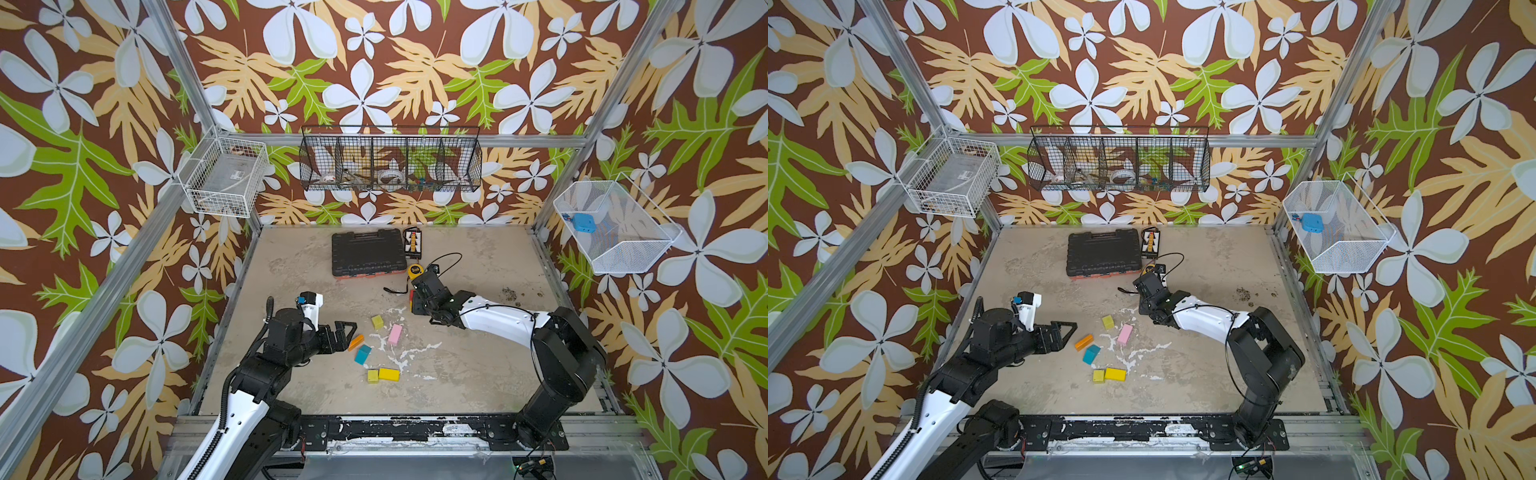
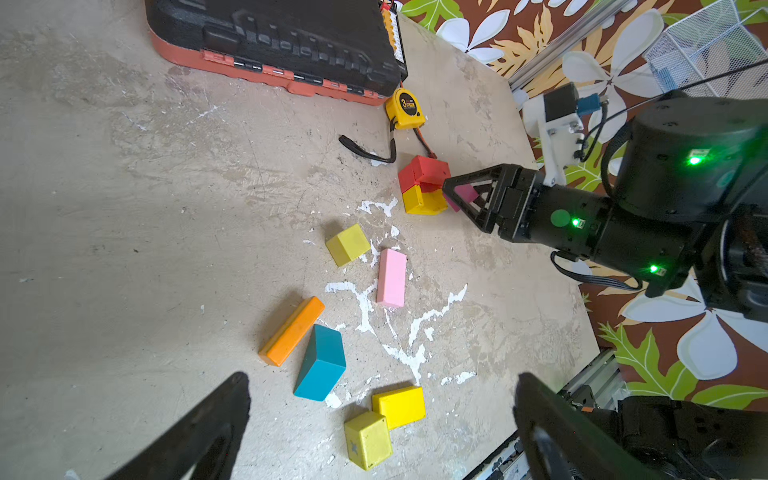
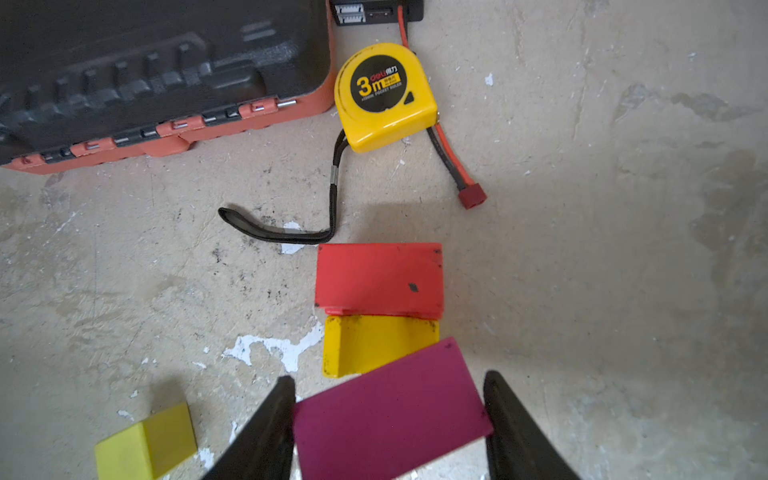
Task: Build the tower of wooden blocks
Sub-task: 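Lower the magenta block toward the top of the stack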
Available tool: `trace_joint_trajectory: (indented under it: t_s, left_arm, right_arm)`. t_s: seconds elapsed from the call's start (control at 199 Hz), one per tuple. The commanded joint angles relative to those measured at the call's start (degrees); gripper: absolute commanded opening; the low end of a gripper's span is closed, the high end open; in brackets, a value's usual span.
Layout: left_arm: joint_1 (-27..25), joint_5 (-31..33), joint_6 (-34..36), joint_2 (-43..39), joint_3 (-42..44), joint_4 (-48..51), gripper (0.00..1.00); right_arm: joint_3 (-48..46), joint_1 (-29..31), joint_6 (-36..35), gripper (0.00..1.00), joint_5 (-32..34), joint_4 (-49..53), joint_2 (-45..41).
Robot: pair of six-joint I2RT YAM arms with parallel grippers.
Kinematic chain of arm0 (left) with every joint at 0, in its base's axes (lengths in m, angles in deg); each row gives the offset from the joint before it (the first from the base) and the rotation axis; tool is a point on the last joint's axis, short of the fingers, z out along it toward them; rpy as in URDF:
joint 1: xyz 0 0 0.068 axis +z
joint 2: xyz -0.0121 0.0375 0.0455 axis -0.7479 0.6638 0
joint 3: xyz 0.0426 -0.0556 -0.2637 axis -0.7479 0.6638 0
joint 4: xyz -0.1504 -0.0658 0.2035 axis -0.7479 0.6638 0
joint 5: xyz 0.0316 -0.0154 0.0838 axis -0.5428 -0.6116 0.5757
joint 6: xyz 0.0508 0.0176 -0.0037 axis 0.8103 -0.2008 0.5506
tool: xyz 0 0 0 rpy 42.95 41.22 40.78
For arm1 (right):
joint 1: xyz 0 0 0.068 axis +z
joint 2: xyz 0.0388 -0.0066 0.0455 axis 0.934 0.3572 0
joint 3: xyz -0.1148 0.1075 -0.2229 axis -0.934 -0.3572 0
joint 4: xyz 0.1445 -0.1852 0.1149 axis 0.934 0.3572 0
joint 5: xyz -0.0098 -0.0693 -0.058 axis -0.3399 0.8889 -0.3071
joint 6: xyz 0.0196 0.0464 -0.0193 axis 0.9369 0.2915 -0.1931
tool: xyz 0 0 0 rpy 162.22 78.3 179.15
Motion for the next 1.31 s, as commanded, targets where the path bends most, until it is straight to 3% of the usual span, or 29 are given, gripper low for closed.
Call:
trace_joint_trajectory:
  t_s: [0.0,1.302]
  left_arm:
    - [-0.06,-0.48,-0.25,0.00,0.03,-1.10,1.00]
    - [-0.05,-0.65,-0.41,-0.10,0.25,-1.36,1.00]
  right_arm:
    - [0.65,0.12,0.26,0.31,0.91,0.67,0.73]
    - [4.28,1.17,1.50,0.58,3.54,2.40,6.33]
